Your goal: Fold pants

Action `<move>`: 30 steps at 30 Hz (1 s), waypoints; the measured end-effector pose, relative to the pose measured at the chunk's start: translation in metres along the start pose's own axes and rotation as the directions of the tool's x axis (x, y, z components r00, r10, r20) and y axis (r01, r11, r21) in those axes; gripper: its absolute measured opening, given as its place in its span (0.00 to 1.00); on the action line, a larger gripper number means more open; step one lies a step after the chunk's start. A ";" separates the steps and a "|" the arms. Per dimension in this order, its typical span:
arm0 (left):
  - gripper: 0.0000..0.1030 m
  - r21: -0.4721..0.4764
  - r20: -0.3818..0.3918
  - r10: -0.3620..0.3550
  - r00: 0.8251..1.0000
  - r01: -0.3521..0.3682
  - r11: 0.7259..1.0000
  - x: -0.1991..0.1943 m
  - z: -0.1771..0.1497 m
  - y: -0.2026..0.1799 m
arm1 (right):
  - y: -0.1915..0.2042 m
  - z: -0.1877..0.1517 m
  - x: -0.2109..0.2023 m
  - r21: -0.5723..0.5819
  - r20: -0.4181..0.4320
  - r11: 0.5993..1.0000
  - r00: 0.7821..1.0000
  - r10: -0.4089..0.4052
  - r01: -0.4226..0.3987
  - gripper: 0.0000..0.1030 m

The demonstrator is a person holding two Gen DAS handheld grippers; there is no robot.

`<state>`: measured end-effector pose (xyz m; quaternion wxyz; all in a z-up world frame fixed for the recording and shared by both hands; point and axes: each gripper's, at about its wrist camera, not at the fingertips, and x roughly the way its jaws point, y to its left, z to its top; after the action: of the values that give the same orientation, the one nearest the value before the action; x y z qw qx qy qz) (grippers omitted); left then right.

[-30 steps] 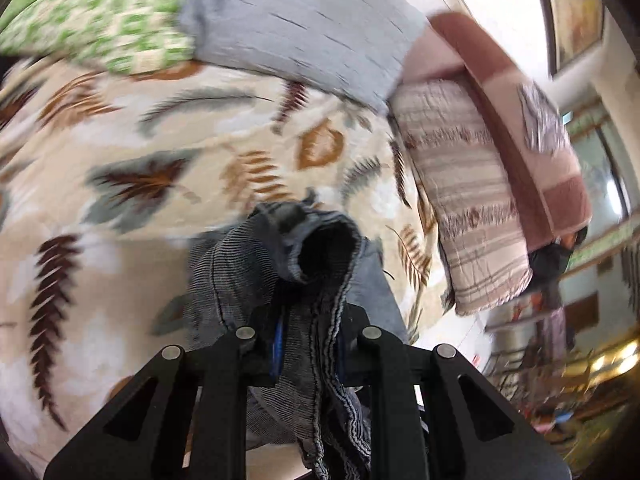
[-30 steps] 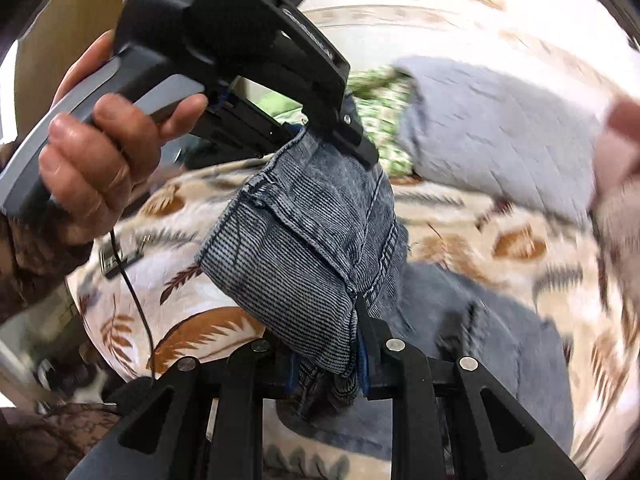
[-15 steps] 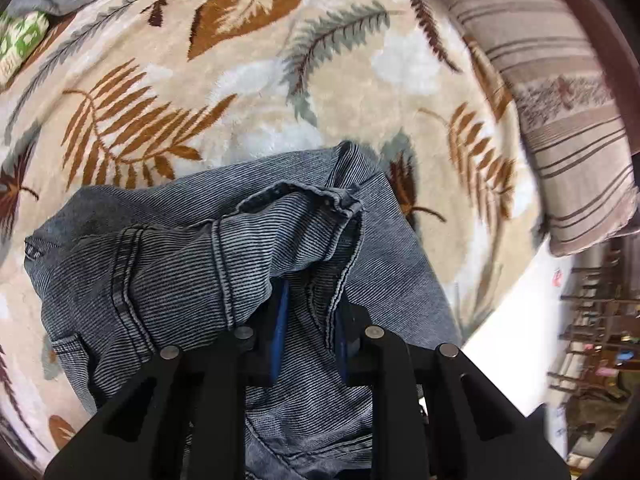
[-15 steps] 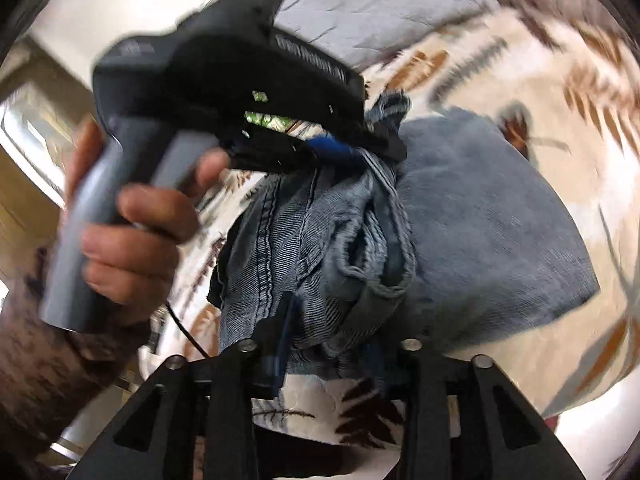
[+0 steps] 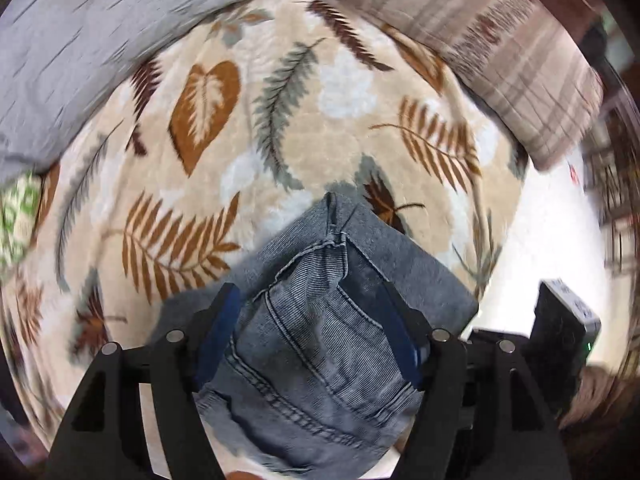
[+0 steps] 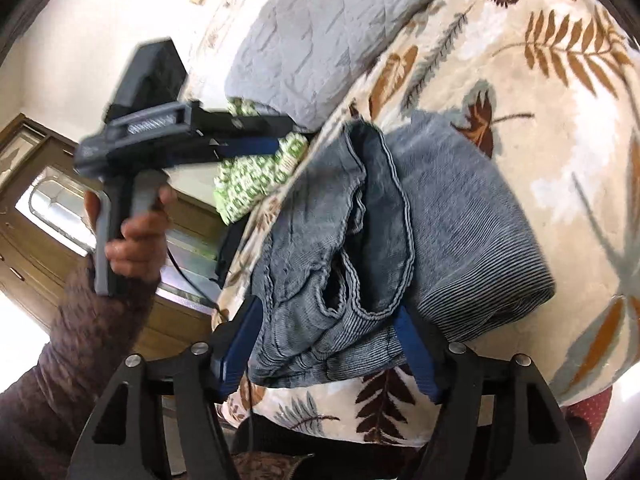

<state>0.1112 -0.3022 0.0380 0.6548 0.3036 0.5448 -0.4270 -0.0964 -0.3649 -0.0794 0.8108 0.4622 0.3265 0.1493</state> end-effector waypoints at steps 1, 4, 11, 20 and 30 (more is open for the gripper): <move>0.68 0.034 -0.009 -0.018 1.000 0.018 0.999 0.001 0.002 0.000 | 0.001 -0.001 0.002 0.001 -0.005 1.000 1.000 -0.004 0.004 0.68; 0.72 0.114 -0.081 -0.034 0.996 0.044 0.992 0.018 -0.001 -0.003 | -0.002 0.006 0.011 0.020 -0.010 0.999 0.999 0.042 -0.042 0.69; 0.51 0.123 -0.134 0.030 0.991 -0.014 0.992 0.074 -0.020 0.004 | -0.003 0.009 0.043 0.044 -0.074 0.998 0.996 0.040 -0.037 0.41; 0.18 0.006 0.034 -0.009 0.999 0.009 1.000 0.019 -0.028 -0.003 | 0.011 0.026 0.019 0.033 -0.020 0.994 0.994 0.103 -0.102 0.12; 0.22 -0.107 0.017 0.004 1.000 -0.003 0.994 0.062 0.006 -0.035 | -0.044 0.025 -0.013 0.117 0.043 0.993 0.999 0.005 -0.010 0.12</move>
<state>0.0855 -0.3372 -0.0189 0.6755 0.2655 0.5606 -0.3987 -0.0921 -0.4110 -0.1027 0.7885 0.5134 0.3157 0.1228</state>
